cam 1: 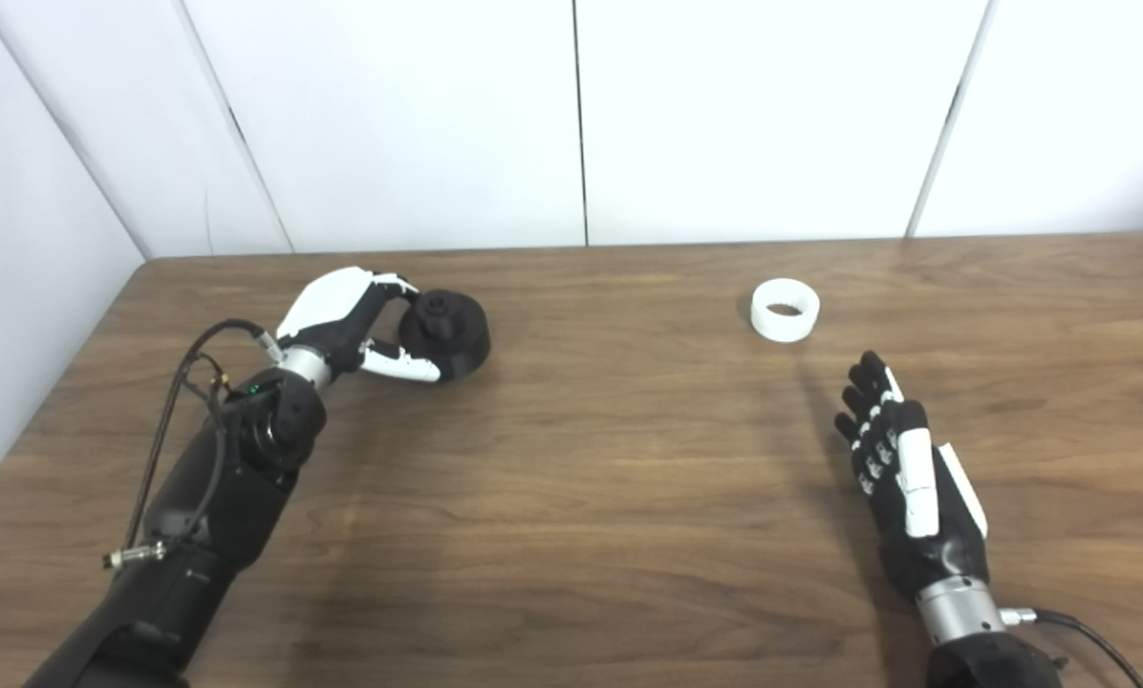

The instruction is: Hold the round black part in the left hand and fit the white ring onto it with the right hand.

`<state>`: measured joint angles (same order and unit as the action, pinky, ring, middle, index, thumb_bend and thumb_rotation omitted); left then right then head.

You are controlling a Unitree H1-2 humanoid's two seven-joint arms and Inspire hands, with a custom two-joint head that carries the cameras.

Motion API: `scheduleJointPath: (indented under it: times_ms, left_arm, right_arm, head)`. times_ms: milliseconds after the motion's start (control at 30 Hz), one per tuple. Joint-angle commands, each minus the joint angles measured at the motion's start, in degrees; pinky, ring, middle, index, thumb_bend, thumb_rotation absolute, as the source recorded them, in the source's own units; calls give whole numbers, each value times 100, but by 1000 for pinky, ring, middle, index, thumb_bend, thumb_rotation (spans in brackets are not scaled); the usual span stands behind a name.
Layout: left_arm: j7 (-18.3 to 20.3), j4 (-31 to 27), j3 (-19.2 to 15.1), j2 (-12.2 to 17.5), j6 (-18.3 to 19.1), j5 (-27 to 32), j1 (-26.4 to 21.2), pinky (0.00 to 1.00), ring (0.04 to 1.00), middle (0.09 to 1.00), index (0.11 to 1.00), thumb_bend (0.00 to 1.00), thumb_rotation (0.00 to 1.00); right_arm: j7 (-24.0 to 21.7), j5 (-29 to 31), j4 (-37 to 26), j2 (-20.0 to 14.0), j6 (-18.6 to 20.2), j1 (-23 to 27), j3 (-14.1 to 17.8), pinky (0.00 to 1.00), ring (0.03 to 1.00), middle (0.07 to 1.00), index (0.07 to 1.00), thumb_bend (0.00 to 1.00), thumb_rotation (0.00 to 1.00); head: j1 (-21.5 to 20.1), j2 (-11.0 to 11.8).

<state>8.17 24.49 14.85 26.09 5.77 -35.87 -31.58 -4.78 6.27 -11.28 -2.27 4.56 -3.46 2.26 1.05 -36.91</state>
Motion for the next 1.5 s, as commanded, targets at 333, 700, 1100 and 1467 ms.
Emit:
scheduleJointPath:
  times_ms: [333,700,1100,1467]
  left_arm:
    - [107,-969,26,54,-1,-52,203,941,963,910,688,729,358]
    - [575,-1951,142,17,179,-103,721,922,957,902,691,724,349]
    - [913,-2959,522,-162,151,-327,1232,937,953,896,706,733,404]
    - [1081,-3486,786,-400,32,-442,1633,939,934,891,687,741,427]
  right_arm:
    - [-39,14,-200,-54,-98,-129,-26,983,1000,996,1000,673,1000]
    - [-44,-9,-233,-25,-53,-125,-74,990,1000,1000,1000,662,1000]
    - [-8,-58,-259,0,-25,-122,-109,997,1000,1000,1000,660,1000]
    - [8,-53,-289,48,9,-133,-124,994,1000,997,1000,664,1000]
  head:
    - [0,-40]
    - [-59,-87]
    - [-138,-118]
    - [-198,-151]
